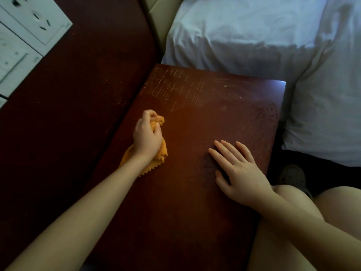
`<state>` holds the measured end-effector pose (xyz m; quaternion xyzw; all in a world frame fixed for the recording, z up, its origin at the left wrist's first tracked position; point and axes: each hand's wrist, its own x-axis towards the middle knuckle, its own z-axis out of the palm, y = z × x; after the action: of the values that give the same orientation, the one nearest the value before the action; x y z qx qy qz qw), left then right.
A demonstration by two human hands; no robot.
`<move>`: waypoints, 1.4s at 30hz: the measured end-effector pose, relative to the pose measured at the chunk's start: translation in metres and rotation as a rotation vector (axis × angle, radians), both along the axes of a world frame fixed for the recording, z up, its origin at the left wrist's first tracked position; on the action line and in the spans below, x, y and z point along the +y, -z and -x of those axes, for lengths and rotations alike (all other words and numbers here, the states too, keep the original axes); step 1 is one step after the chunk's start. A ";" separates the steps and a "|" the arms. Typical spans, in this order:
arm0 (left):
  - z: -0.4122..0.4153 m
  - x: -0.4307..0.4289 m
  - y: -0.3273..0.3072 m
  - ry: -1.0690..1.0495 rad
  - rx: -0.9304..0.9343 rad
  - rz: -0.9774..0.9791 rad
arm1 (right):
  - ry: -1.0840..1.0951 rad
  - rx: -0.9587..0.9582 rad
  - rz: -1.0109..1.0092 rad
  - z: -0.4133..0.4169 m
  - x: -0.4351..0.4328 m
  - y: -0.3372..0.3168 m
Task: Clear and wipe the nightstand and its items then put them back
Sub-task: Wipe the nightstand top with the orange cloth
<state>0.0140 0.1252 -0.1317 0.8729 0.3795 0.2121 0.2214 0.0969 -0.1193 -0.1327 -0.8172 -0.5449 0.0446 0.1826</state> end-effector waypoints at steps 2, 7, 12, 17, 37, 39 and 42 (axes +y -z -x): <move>-0.016 0.013 -0.004 -0.158 -0.035 0.026 | 0.003 -0.003 -0.001 0.000 0.000 0.000; -0.042 -0.003 -0.003 -0.187 -0.031 0.010 | 0.004 -0.004 0.001 0.000 0.000 0.001; -0.021 -0.027 0.004 0.194 0.037 -0.074 | -0.003 -0.010 0.034 0.000 0.000 0.002; -0.012 0.002 -0.004 -0.121 0.006 -0.010 | 0.009 -0.016 0.034 0.000 0.000 0.002; -0.041 0.004 -0.001 -0.305 -0.028 0.001 | 0.003 -0.013 0.049 0.000 0.001 0.001; -0.053 0.001 -0.002 -0.290 -0.038 0.003 | 0.001 -0.026 0.048 0.000 0.001 0.001; -0.052 0.001 -0.002 -0.036 -0.019 -0.016 | -0.001 -0.028 0.045 -0.001 0.001 0.001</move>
<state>0.0660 0.1262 -0.1301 0.8655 0.3915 0.2273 0.2143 0.0974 -0.1188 -0.1338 -0.8213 -0.5467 0.0457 0.1566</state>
